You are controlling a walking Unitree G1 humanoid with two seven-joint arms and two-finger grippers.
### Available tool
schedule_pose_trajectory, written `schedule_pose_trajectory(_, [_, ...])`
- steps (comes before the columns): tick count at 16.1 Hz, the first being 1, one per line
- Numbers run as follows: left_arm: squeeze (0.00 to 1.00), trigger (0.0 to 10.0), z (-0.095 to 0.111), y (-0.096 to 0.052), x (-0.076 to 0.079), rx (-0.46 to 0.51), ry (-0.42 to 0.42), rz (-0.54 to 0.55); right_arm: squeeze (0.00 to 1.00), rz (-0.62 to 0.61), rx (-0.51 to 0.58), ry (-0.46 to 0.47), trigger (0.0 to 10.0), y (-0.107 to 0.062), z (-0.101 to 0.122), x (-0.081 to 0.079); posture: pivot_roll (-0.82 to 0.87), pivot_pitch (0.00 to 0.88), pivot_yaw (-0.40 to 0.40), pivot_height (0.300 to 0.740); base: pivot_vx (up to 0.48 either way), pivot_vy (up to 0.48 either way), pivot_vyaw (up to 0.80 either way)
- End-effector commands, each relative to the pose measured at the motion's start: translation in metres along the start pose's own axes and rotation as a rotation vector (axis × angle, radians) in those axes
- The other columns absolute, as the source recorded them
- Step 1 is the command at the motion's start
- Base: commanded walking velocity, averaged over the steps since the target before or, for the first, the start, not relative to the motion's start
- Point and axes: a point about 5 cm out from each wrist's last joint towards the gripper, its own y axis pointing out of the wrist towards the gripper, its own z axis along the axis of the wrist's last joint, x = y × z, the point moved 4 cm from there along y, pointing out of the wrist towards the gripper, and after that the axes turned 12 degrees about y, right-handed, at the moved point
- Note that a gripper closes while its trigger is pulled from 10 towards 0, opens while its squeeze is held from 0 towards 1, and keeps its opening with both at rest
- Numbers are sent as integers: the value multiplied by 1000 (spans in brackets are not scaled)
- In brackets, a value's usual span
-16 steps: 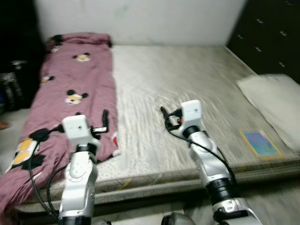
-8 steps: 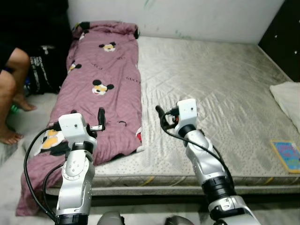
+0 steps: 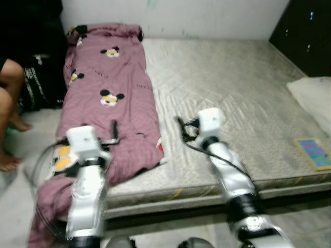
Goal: Clean up the room
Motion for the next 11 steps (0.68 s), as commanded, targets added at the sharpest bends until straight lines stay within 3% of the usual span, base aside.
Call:
schedule_pose_trajectory(1, [0, 10000, 0, 1, -5, -3, 9, 7, 0, 16, 13, 9, 10000, 2, 4, -6, 10, 0, -67, 740, 0, 480, 0])
schedule_pose_trajectory(8, [0, 10000, 5, 2, -7, 10, 25, 25, 0, 23, 36, -8, 10000, 3, 11, -8, 9, 0, -69, 740, 0, 480, 0])
schedule_pose_trajectory(11, [0, 10000, 15, 3, -7, 56, 82, 28, 0, 31, 50, -28, 10000, 4, 15, -9, 8, 0, -70, 740, 0, 100, 0])
